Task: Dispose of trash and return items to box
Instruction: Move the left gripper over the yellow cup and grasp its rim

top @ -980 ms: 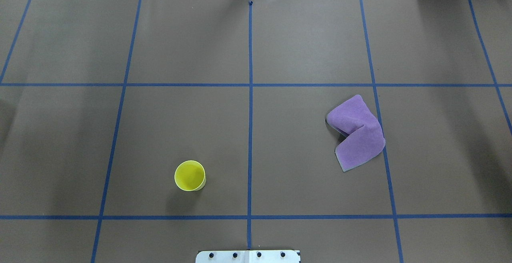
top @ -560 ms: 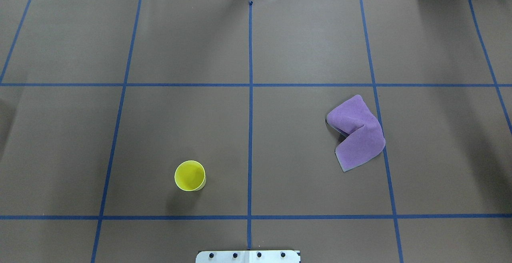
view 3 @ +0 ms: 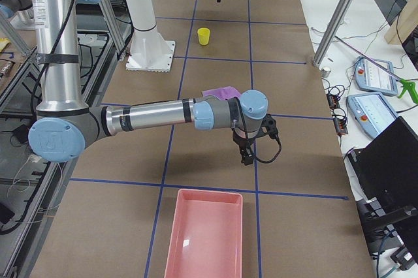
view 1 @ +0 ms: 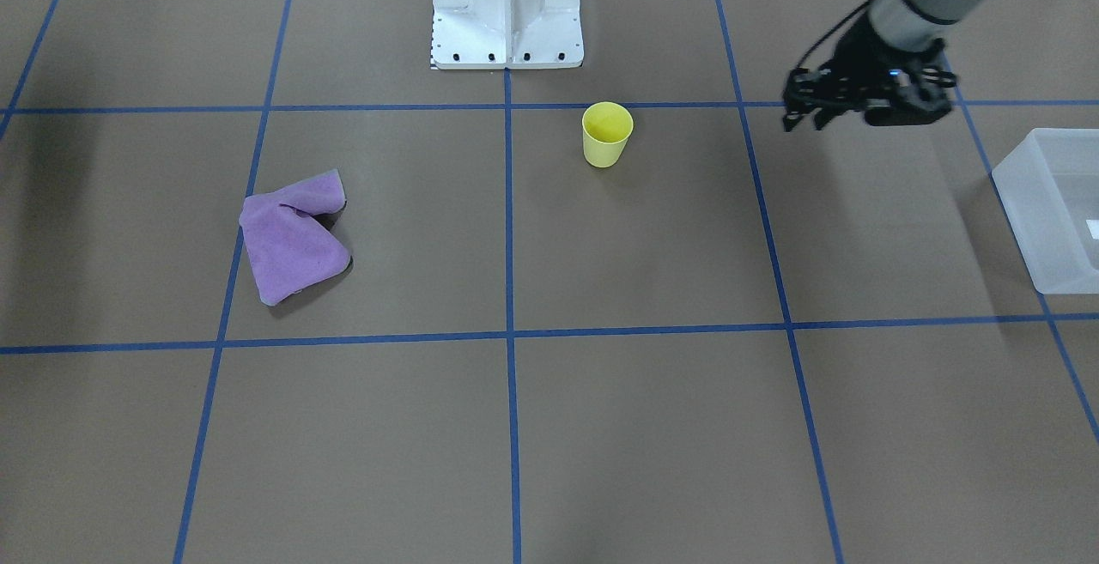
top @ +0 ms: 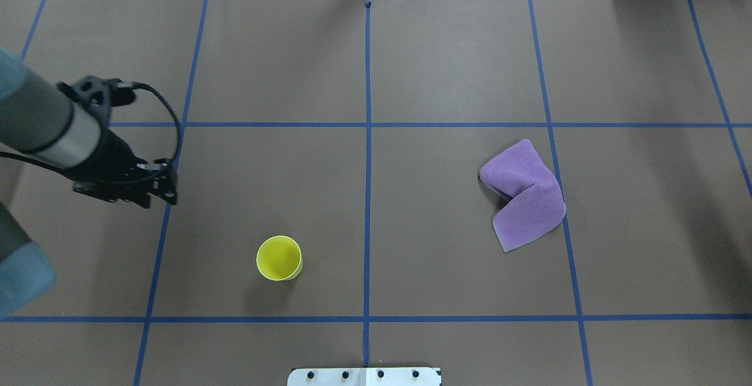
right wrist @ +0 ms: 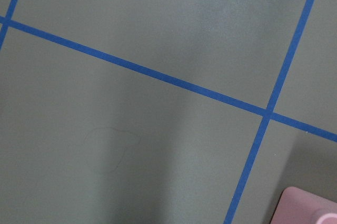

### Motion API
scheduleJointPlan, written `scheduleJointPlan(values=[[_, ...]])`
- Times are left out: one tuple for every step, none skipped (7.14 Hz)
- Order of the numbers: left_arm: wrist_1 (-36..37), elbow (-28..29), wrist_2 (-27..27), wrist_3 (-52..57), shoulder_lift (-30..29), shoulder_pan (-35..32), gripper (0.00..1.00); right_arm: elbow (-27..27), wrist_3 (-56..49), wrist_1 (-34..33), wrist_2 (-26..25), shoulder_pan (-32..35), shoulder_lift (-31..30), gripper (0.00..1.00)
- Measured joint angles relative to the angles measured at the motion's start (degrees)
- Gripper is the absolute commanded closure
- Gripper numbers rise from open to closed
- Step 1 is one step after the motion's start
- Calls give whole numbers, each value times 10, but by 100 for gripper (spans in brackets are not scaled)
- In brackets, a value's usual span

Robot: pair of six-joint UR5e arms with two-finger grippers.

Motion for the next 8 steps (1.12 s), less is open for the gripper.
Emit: scheduleJointPlan(values=[[-1,22,31,-25,-34,40,46,0,1,0,0,-2,0,0],[-3,38,44,-34,-54,65,42,0,2,0,0,-2,0,0],[-6,50,49,-37,-65,78,39,0,2,0,0,-3,0,0],[-9,63,55,-39,-75,87,39,0,3,0,0,-3,0,0],[-10,75,59,-40,-83,93,39,0,3,0,0,-3,0,0],[-10,80,62,-42,-87,101,39,0,3,0,0,-3,0,0],[-12,84,63,-48,-91,111,41,0,3,0,0,-3,0,0],[-18,91,63,-58,-95,122,42,-1,3,0,0,-3,0,0]])
